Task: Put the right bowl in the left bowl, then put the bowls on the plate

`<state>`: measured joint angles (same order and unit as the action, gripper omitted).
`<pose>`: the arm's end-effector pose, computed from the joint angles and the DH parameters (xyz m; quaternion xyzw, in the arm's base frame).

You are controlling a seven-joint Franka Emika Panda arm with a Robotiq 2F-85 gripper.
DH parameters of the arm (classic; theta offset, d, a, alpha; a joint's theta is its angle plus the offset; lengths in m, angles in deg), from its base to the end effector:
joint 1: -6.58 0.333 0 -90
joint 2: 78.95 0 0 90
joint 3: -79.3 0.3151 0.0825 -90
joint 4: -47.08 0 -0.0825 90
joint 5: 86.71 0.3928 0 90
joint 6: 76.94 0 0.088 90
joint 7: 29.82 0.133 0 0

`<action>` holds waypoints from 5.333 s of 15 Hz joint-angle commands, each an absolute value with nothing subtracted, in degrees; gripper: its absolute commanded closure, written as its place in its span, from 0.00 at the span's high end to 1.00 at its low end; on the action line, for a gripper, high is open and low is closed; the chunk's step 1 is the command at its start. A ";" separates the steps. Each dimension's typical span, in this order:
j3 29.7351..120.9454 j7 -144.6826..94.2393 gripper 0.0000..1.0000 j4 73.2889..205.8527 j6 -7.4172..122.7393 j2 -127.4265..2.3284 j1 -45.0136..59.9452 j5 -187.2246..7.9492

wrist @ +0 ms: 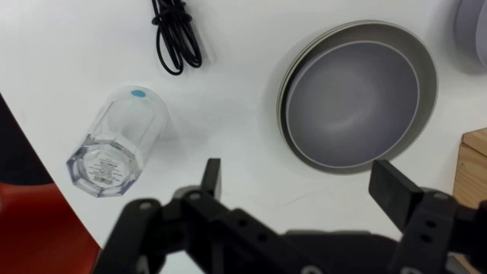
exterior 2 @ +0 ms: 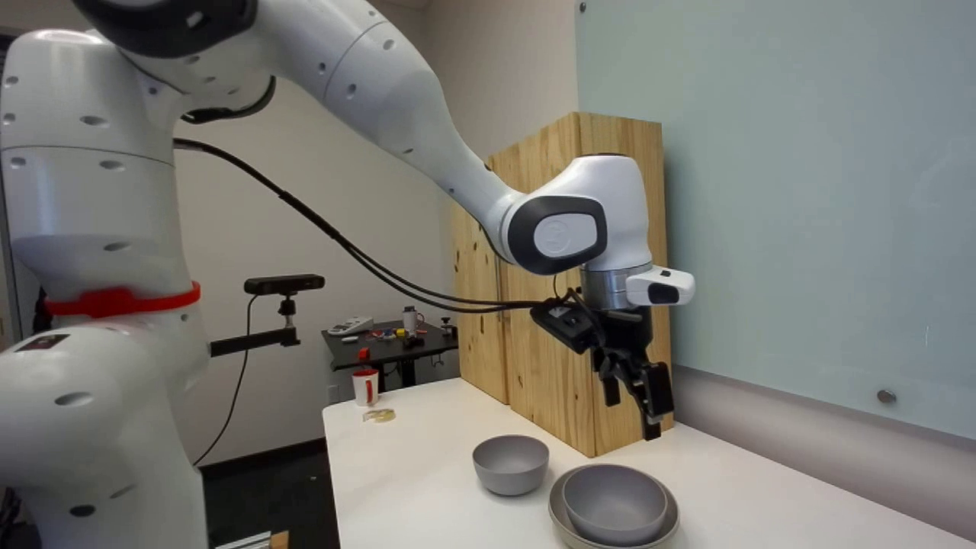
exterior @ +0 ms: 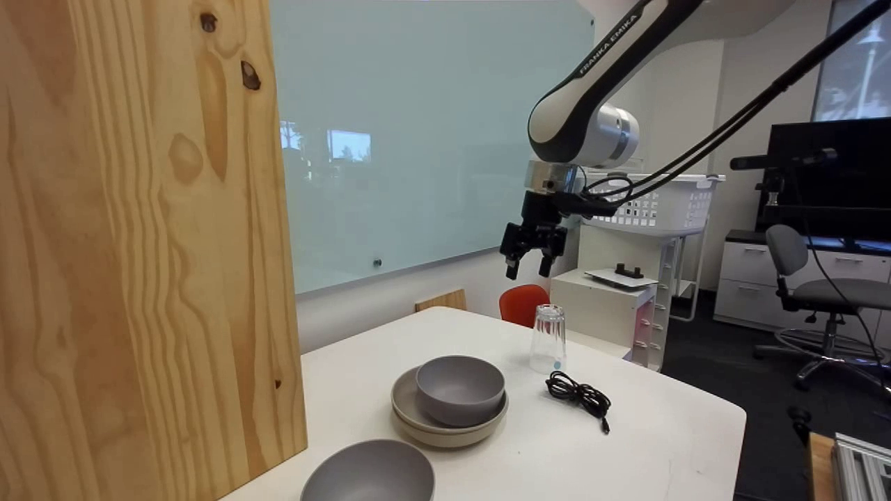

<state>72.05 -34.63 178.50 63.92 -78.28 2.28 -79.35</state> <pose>0.5298 -0.1062 0.3272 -0.9906 0.1049 -0.0818 0.0322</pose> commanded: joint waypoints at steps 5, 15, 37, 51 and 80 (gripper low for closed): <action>74.20 -35.61 1.00 167.33 61.73 -65.00 1.25 -78.40; 74.75 -34.40 1.00 166.79 64.82 -61.90 0.96 -80.44; 81.37 -44.50 1.00 161.01 65.16 -49.12 -3.72 -73.14; 82.60 -49.74 0.27 151.39 59.59 -39.49 -7.36 -74.86; 80.85 -48.30 0.00 139.98 49.79 -37.77 -4.25 -81.55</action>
<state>81.08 -47.95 142.14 50.41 -39.83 -4.14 -81.33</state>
